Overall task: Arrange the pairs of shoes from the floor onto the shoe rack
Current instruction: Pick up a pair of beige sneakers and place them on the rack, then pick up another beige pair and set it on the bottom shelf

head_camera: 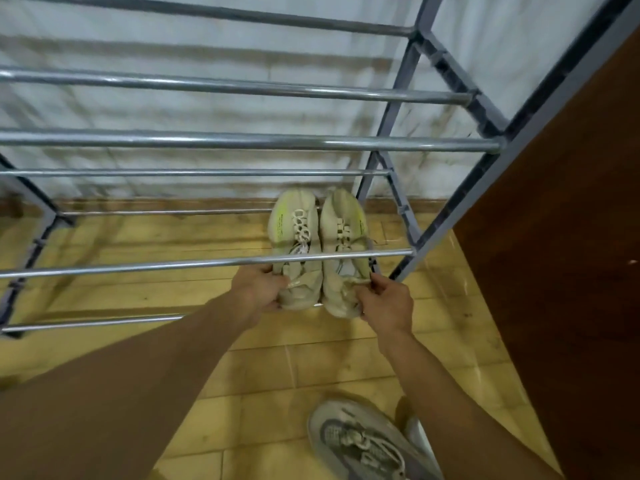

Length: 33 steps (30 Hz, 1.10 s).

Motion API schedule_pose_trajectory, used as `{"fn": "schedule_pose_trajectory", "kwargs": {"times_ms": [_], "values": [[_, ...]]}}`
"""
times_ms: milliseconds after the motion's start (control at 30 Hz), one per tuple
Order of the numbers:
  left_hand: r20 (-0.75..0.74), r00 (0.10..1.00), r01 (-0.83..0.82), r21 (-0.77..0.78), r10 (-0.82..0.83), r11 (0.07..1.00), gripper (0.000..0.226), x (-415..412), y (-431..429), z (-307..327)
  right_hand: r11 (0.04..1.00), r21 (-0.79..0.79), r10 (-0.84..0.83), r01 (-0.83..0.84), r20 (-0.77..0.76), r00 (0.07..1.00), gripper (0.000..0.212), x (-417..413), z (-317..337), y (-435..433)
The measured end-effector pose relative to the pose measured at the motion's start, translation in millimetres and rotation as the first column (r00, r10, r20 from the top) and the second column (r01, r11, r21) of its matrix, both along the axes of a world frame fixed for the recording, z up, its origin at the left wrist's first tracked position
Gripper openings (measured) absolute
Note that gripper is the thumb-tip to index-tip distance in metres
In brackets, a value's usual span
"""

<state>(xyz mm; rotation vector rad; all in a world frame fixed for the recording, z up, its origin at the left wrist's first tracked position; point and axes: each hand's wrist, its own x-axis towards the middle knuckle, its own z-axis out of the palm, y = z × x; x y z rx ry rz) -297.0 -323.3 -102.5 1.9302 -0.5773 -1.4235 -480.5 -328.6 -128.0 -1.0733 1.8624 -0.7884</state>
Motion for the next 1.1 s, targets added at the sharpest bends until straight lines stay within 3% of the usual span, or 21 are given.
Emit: {"fn": "schedule_pose_trajectory", "kwargs": {"times_ms": [100, 267, 433, 533, 667, 800, 867, 1000, 1100], "values": [[0.03, 0.999, 0.018, 0.026, -0.019, 0.999, 0.028, -3.3, -4.2, -12.5, 0.997, 0.073, -0.004, 0.007, -0.041, 0.999, 0.025, -0.5, 0.5, -10.8], [0.173, 0.978, 0.106, 0.049, -0.113, 0.993, 0.039, -8.2, 6.8, -7.4, 0.981, 0.119, 0.168, -0.153, -0.127, 0.978, 0.032, -5.2, 5.7, -9.5], [0.176, 0.963, 0.188, 0.098, -0.203, 0.977, 0.062, -13.9, 35.5, 26.0, 0.961, 0.165, 0.239, -0.221, -0.095, 0.966, 0.033, -16.9, 17.1, 25.3], [0.183, 0.934, 0.289, 0.116, -0.306, 0.95, 0.056, -12.0, 57.8, 47.3, 0.92, 0.253, 0.331, -0.301, -0.086, 0.94, 0.036, -38.3, 26.4, 63.5], [0.086, 0.925, 0.355, 0.155, -0.37, 0.922, 0.048, -15.0, 94.1, 78.4, 0.842, 0.372, 0.477, -0.39, -0.177, 0.861, 0.037, -76.9, 34.8, 120.6], [0.134, 0.9, 0.401, 0.125, -0.415, 0.908, 0.04, -38.7, 134.8, 115.0, 0.776, 0.465, 0.575, -0.426, -0.243, 0.781, 0.043, -114.7, 54.5, 171.0], [0.177, 0.854, 0.476, 0.111, -0.489, 0.872, 0.029, -53.4, 157.2, 126.6, 0.762, 0.465, 0.612, -0.451, -0.29, 0.736, 0.049, -128.4, 68.7, 189.5], [0.259, 0.747, 0.6, 0.134, -0.612, 0.789, 0.025, -80.8, 199.2, 135.6, 0.604, 0.58, 0.786, -0.546, -0.323, 0.526, 0.064, -139.1, 93.7, 205.3], [0.302, 0.65, 0.691, 0.145, -0.697, 0.708, 0.025, -92.4, 223.5, 136.3, 0.586, 0.624, 0.802, -0.517, -0.355, 0.48, 0.062, -138.3, 96.9, 207.5]]}}
